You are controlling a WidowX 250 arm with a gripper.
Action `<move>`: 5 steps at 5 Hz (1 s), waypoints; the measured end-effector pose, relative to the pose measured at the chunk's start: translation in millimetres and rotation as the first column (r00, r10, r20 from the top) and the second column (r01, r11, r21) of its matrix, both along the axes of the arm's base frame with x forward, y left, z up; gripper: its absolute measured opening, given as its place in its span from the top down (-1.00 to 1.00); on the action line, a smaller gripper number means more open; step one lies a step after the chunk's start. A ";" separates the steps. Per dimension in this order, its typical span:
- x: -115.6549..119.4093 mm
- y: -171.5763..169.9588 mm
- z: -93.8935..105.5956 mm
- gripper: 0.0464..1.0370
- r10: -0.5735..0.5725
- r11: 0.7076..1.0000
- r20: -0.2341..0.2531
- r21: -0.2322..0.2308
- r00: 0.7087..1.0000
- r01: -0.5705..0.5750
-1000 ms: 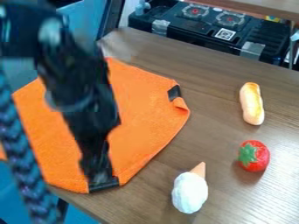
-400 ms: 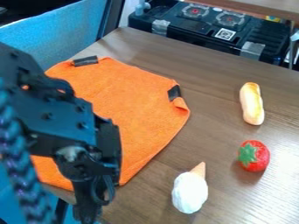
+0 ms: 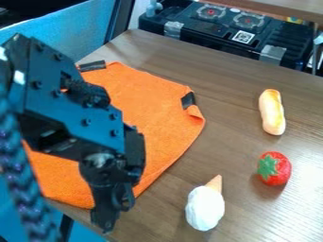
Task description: Fold the cloth from bottom right to top left
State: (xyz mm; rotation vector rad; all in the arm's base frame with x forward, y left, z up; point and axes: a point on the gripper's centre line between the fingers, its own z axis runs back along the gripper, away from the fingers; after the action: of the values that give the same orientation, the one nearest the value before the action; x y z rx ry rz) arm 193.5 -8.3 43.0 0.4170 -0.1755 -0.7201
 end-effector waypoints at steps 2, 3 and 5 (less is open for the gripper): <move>1.2 2.8 -7.7 0.29 0.035 0.999 -0.023 -0.024 0.999 -0.036; -7.5 -0.7 1.1 0.72 0.027 0.998 -0.010 -0.050 1.000 -0.027; -17.3 -11.6 28.1 0.96 0.021 0.991 -0.007 -0.132 1.000 -0.021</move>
State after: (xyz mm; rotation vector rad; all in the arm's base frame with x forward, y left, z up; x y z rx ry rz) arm 176.2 -19.9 71.0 0.2901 -0.2118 -0.6848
